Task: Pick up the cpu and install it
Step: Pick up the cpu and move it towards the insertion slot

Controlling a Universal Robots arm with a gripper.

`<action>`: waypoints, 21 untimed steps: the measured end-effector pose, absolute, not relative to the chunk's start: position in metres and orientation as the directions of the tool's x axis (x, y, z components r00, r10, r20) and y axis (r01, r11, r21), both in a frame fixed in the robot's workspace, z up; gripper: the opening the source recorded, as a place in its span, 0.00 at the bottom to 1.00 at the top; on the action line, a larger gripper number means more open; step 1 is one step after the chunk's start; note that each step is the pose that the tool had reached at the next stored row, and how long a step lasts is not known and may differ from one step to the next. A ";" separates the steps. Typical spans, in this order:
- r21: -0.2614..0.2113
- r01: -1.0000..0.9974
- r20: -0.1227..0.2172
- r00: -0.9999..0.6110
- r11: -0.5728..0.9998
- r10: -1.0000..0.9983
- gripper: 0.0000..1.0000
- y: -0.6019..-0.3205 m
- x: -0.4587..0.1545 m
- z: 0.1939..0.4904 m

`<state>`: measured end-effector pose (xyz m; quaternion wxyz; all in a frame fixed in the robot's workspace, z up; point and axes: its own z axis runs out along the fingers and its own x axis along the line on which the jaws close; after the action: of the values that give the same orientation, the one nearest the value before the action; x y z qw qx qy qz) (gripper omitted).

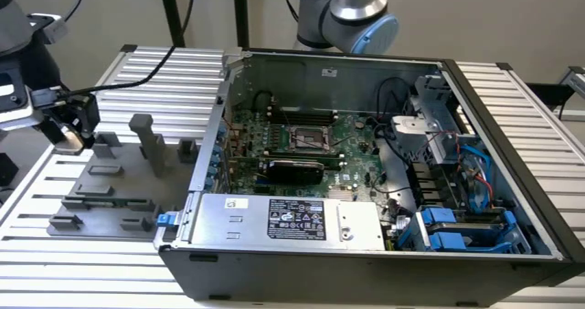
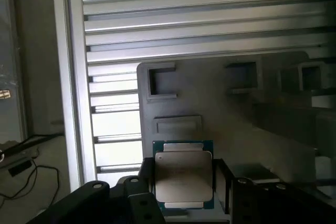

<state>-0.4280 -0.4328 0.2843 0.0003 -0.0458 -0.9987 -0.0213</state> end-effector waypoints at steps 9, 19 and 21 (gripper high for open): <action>0.043 0.089 0.003 -0.996 0.995 0.089 0.55 -0.433 -0.410 0.325; 0.047 0.086 0.009 -0.996 0.995 0.085 0.55 -0.433 -0.369 0.371; 0.047 0.085 0.012 -0.996 0.995 0.085 0.55 -0.433 -0.360 0.380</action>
<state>-0.3600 -0.4328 0.3796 0.0048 -0.0426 -0.9988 -0.0236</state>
